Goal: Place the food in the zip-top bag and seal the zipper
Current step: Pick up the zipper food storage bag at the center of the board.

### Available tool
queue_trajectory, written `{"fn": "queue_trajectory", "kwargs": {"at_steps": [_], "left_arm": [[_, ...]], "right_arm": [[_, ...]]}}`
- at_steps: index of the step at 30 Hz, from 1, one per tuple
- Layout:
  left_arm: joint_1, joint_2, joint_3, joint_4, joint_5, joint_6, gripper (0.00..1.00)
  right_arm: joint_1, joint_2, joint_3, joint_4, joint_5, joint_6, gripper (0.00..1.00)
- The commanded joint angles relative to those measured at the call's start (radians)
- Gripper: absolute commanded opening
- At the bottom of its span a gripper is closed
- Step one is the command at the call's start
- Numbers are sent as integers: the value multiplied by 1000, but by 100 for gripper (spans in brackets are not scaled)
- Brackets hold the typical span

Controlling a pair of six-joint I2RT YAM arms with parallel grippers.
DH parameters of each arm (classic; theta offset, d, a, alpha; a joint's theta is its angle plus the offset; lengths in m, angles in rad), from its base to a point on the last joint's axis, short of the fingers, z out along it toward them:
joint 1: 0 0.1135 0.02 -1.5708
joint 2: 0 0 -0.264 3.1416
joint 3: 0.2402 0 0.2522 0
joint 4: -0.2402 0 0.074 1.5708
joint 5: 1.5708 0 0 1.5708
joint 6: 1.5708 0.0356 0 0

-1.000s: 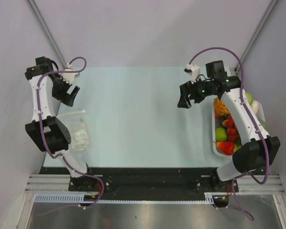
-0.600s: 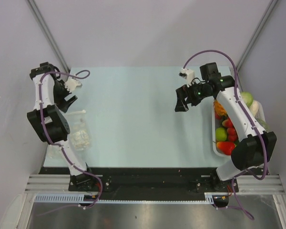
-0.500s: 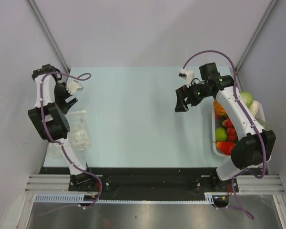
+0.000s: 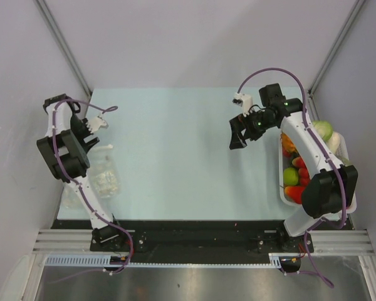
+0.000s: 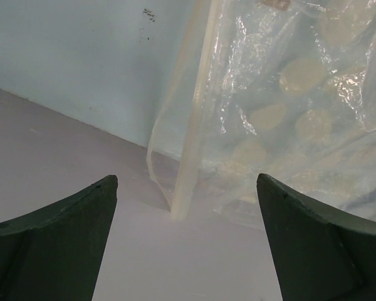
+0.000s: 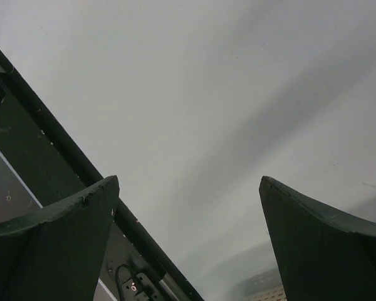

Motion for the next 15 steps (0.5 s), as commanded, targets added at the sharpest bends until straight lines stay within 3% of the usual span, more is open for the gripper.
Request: {"fn": "queue_trajectory", "kwargs": {"at_steps": [1,5,8,9,14,15], "left_arm": [[10,39,-27,-112,15,34,96],[13,56,-24,-133,44,35,94],[12,50,-38,-132,64,35,86],[12,44,-44,-132,70,38,76],[10,-5,-122,-133,67,52,44],[9,-23,-130,-132,66,52,29]], "right_arm": [[7,5,6,-6,-7,-14,100],[8,4,8,-15,-1,-27,100],[7,-2,8,-29,9,-52,100],[7,-2,8,-32,16,-57,100],[4,-1,12,-62,29,-89,100],[1,1,15,-69,29,-96,100]]}}
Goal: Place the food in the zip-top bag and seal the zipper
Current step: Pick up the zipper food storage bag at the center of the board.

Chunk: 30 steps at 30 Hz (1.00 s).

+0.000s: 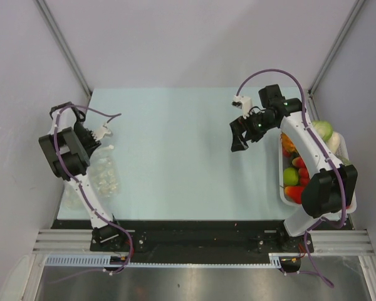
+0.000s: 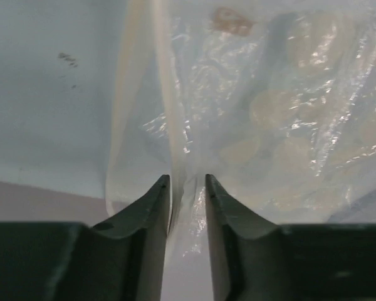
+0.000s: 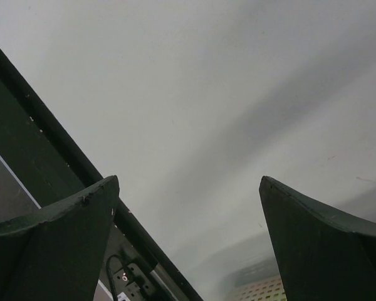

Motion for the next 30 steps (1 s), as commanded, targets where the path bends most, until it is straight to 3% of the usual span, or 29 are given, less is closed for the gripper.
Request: {"fn": "queue_trajectory", "kwargs": {"at_steps": [1,2,3,8,14,18,20,26,30], "left_arm": [[0,-96,-51,-138,37,41,17],[-6,-115,-51,-140,49,44,1],[-20,-162,-49,-138,70,47,0],[-106,-343,17,-138,202,92,0],[-342,-567,-37,-138,199,295,0],[-503,-703,-98,-131,296,455,0],[-567,-737,-112,-120,307,474,1],[-900,-881,-270,9,269,498,0],[-1027,-922,-406,87,239,509,0]], "right_arm": [[-1,-7,21,-46,11,-45,100],[-7,-8,34,-46,8,-45,100],[-13,-8,43,-48,-10,-42,100],[-81,-5,113,-5,-162,35,100],[-144,-5,186,114,-273,186,100],[-144,-40,175,200,-288,286,100],[-136,-71,147,262,-302,358,100],[-20,-143,68,443,-278,539,99],[83,-145,48,539,-248,637,95]]}}
